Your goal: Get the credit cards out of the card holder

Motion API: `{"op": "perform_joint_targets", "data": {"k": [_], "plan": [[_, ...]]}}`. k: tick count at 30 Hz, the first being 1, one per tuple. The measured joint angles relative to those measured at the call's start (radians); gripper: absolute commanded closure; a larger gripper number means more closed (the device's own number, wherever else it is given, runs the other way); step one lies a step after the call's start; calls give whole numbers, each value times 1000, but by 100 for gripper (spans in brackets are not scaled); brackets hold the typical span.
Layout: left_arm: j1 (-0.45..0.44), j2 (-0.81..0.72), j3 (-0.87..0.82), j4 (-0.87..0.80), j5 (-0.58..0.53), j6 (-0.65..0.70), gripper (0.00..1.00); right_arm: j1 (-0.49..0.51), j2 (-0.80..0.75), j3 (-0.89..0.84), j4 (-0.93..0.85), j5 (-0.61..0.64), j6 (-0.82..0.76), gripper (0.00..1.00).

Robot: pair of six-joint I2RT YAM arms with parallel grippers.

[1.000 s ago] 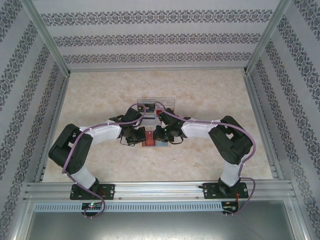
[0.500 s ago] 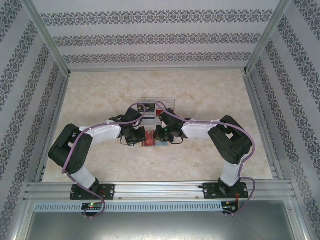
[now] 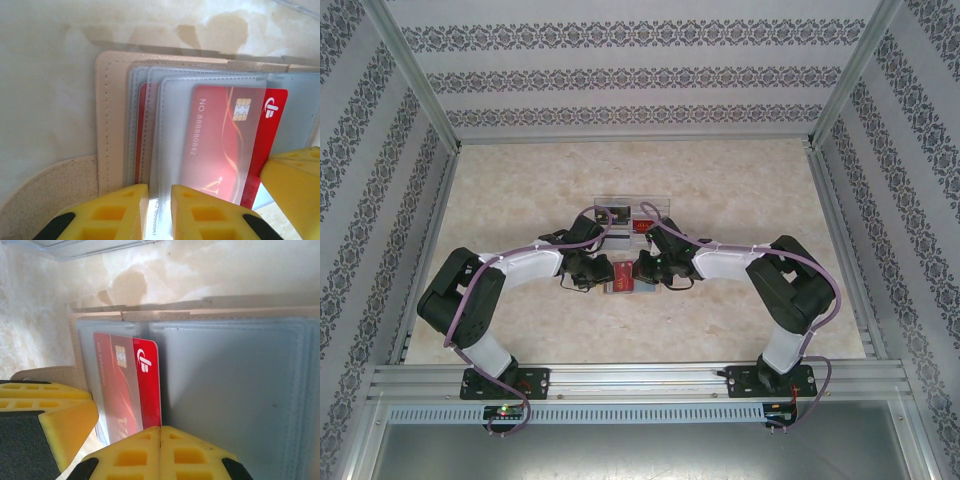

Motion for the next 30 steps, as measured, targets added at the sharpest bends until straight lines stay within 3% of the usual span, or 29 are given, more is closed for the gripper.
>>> {"op": "perform_joint_targets", "data": {"k": [6, 9, 20, 23, 27, 30], "plan": [[0, 0, 0, -7, -5, 1, 86, -10, 0, -2, -7, -3, -2, 99], [0, 0, 0, -11, -8, 0, 87, -9, 0, -2, -6, -10, -2, 87], [0, 2, 2, -12, -8, 0, 88, -8, 40, 19, -2, -27, -6, 80], [0, 2, 2, -12, -8, 0, 88, -7, 45, 23, 3, -34, -6, 81], [0, 4, 2, -12, -8, 0, 88, -7, 49, 26, 9, -39, -8, 100], [0, 4, 2, -12, -8, 0, 88, -7, 49, 26, 9, -40, -2, 100]]}}
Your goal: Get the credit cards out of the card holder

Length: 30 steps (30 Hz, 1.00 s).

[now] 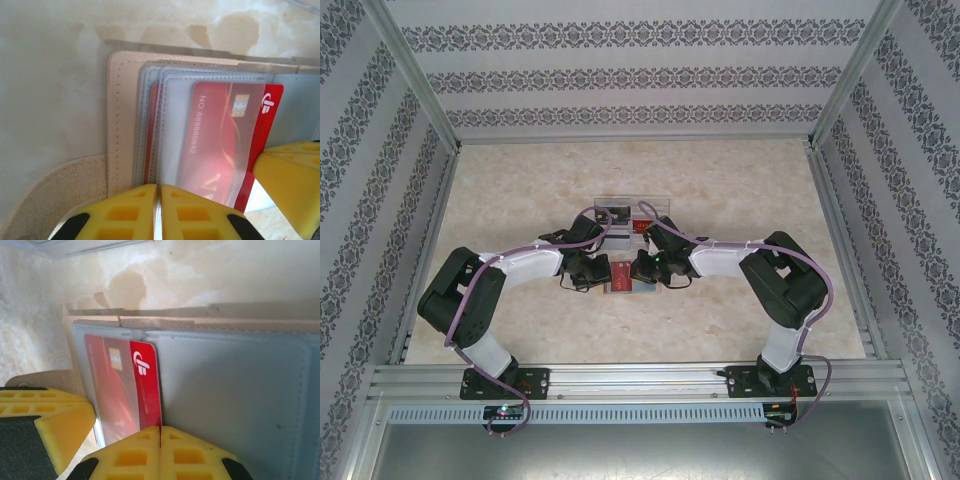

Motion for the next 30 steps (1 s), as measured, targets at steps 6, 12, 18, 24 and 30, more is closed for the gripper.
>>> {"op": "perform_joint_targets", "data": {"k": [6, 12, 18, 24, 30], "plan": [[0, 1, 2, -2, 0, 0, 88, -10, -14, -16, -1, 2, -10, 100], [0, 2, 6, -7, 0, 0, 88, -62, -83, -75, -31, 5, -34, 100], [0, 3, 6, -10, 0, 0, 88, -89, -124, -100, -46, 5, -54, 100], [0, 3, 13, -11, 5, 1, 74, -89, -125, -100, -46, 5, -65, 100], [0, 3, 27, -15, 12, 4, 56, -87, -131, -100, -45, 1, -78, 100]]}}
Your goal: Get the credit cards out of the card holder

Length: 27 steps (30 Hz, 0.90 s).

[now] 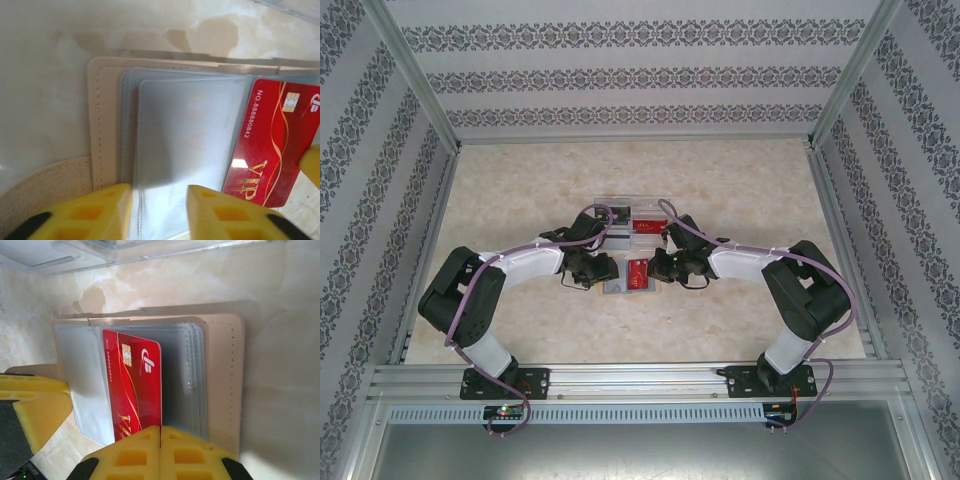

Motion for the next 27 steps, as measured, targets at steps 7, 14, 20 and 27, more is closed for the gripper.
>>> {"op": "perform_joint_targets", "data": {"k": [7, 14, 20, 27], "plan": [[0, -4, 5, -14, -1, 0, 43, 13, -17, 0, -5, 0, -8, 100], [0, -63, 27, -63, -11, -1, 32, 13, -119, 26, -90, 28, -76, 100], [0, -111, 57, -71, -23, -9, 25, 15, -181, 93, -211, 58, -174, 100], [0, -157, 67, -89, -47, -30, 0, 29, -201, 176, -342, 100, -306, 100]]}}
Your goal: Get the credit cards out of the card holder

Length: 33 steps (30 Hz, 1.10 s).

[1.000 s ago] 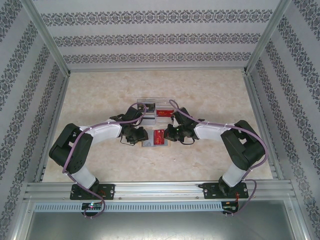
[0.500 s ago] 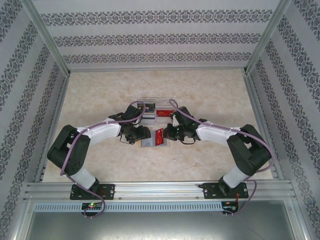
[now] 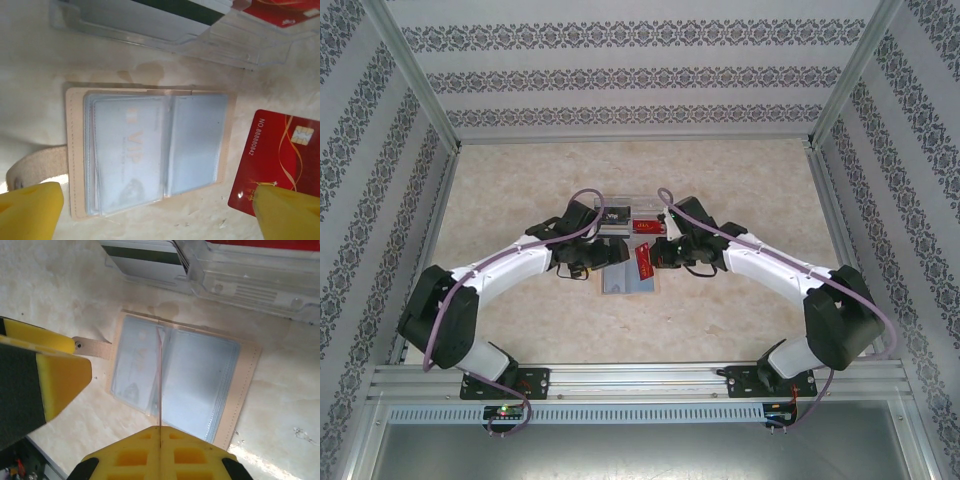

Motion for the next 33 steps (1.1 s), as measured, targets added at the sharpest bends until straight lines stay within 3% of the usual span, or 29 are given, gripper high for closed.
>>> {"op": "perform_joint_targets", "data": {"k": [12, 19, 33], "plan": [[72, -237, 0, -73, -55, 0, 0, 48, 4, 254, -199, 185, -514, 100], [146, -340, -3, -141, -60, 16, 0, 63, 92, 388, -278, 323, -793, 100], [219, -439, -32, -218, -59, 57, 0, 131, 261, 453, -305, 607, -1159, 100]]}}
